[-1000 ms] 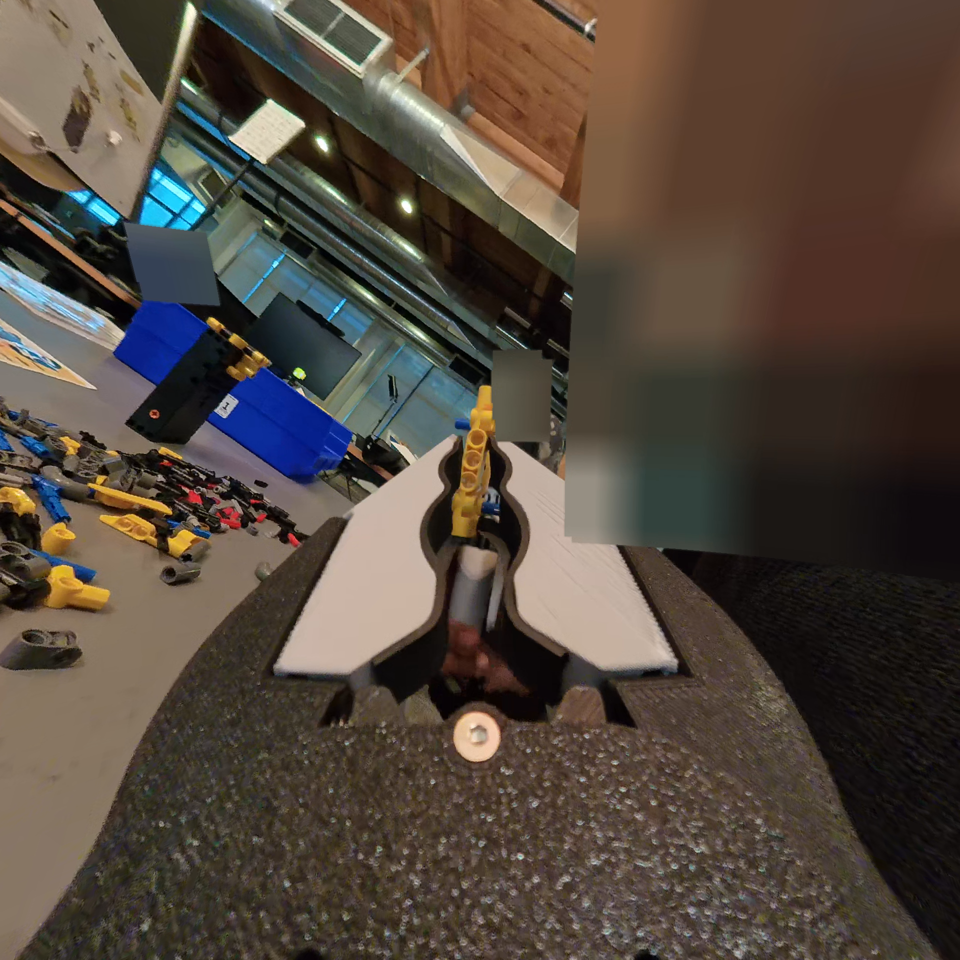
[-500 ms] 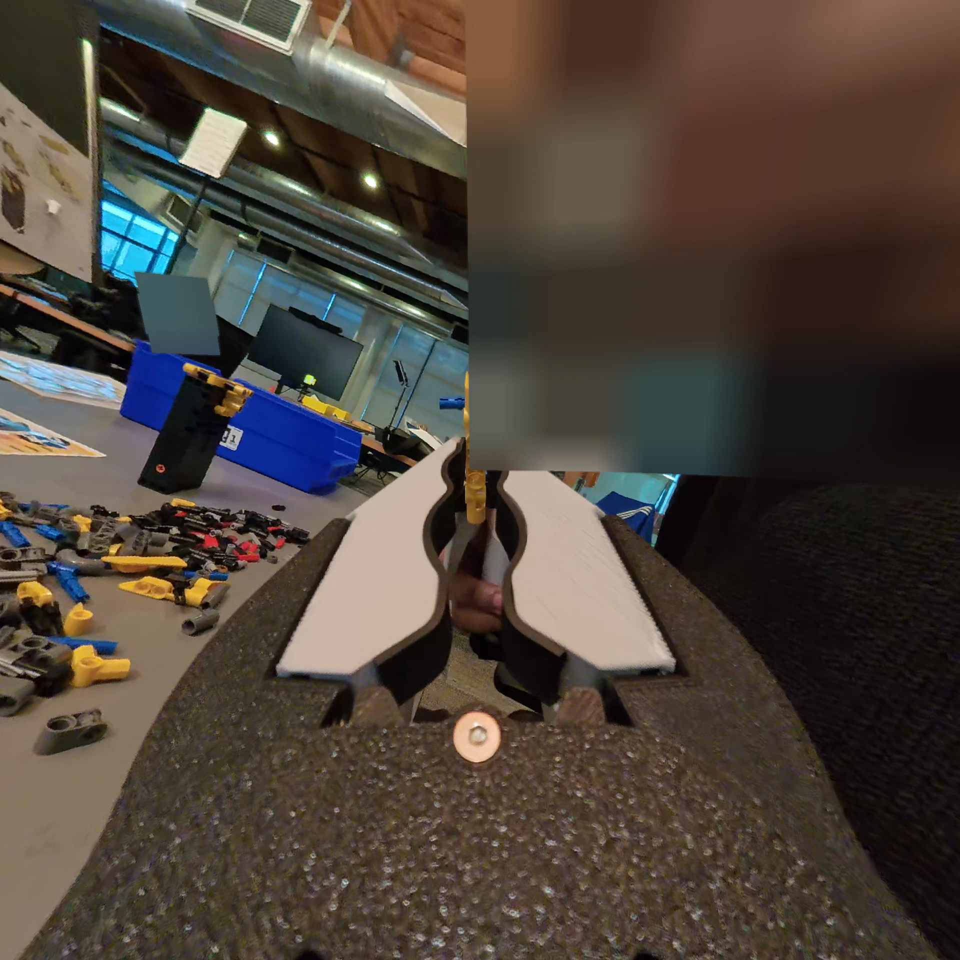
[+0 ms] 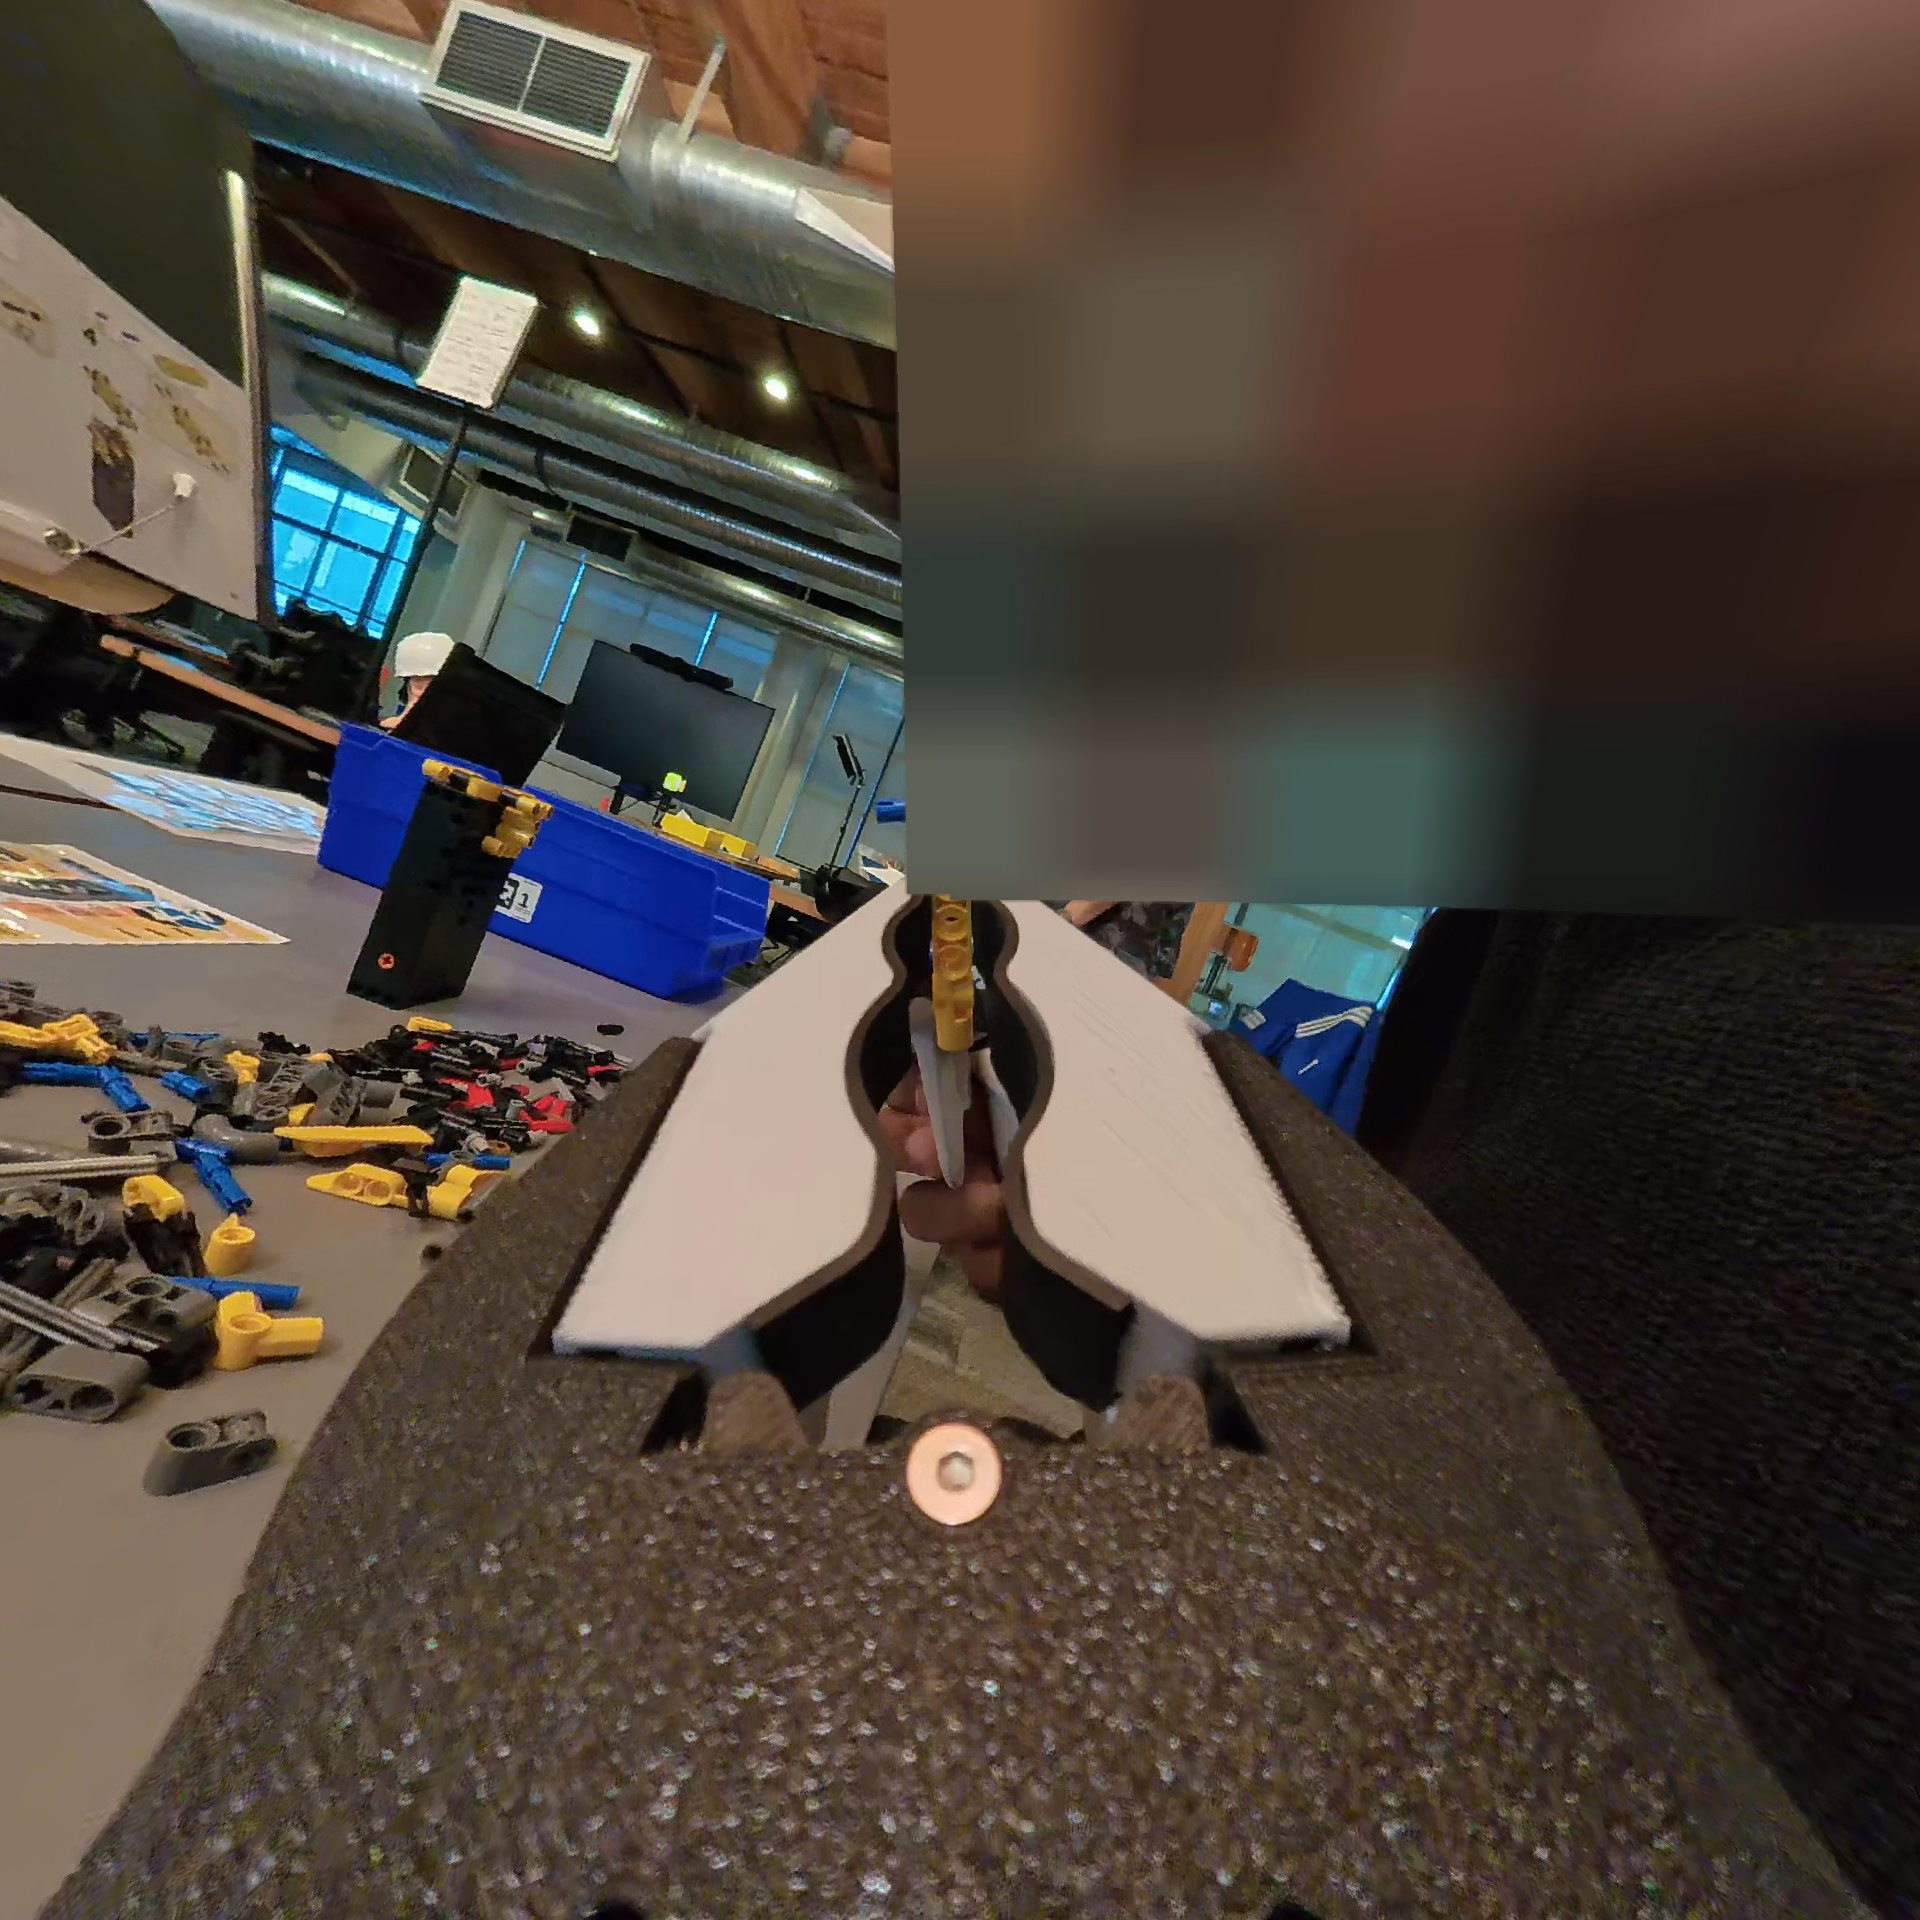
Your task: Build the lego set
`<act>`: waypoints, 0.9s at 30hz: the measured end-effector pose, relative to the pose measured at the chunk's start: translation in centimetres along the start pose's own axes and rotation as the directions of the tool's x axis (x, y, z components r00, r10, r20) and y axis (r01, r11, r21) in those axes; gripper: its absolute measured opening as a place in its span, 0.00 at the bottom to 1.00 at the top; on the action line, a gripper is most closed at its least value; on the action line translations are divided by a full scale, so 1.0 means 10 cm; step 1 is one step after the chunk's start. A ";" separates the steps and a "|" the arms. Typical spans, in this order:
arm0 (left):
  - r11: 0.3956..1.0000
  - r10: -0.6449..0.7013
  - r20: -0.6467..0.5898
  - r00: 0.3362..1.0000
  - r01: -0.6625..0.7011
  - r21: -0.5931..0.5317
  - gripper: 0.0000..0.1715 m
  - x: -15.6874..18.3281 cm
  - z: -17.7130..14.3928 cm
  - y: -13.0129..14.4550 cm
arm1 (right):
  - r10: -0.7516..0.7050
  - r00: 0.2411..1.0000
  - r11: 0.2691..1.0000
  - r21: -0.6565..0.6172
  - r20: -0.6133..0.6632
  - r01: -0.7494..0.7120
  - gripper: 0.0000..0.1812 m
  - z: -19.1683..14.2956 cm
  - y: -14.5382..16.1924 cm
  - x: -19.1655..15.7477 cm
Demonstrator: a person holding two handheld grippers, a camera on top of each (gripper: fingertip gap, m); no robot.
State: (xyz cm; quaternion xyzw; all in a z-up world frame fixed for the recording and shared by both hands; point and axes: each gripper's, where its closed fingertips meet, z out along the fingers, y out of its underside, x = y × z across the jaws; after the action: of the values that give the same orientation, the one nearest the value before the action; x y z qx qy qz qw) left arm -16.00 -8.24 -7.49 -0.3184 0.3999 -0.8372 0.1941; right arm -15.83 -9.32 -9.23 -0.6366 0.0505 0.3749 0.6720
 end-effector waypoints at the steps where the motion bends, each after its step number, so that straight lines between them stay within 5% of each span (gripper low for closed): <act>1: 1.000 -0.022 0.000 1.000 0.022 0.007 0.03 -0.01 0.00 0.00 | -0.002 1.000 1.000 -0.001 -0.005 0.002 0.08 0.00 0.00 0.01; 20: 0.990 -0.142 0.052 0.989 0.142 -0.002 0.04 -0.17 0.00 0.04 | 0.015 0.998 1.000 0.002 -0.063 -0.015 0.08 0.00 0.03 0.14; 24: 0.984 -0.176 0.033 0.984 0.177 -0.031 0.06 -0.17 -0.01 0.03 | -0.092 0.991 0.993 -0.081 -0.092 0.085 0.08 -0.05 0.05 0.16; 27: 0.986 -0.163 -0.016 0.987 0.162 -0.047 0.16 -0.13 -0.07 -0.07 | -0.258 0.956 0.949 -0.222 -0.136 0.225 0.09 -0.18 0.10 0.22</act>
State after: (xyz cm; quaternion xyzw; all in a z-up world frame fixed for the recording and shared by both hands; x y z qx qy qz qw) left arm -15.59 -6.72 -7.77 -0.3461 0.3936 -0.8440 0.1140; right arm -14.10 -10.02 -11.55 -0.7323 -0.0118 0.2392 0.6375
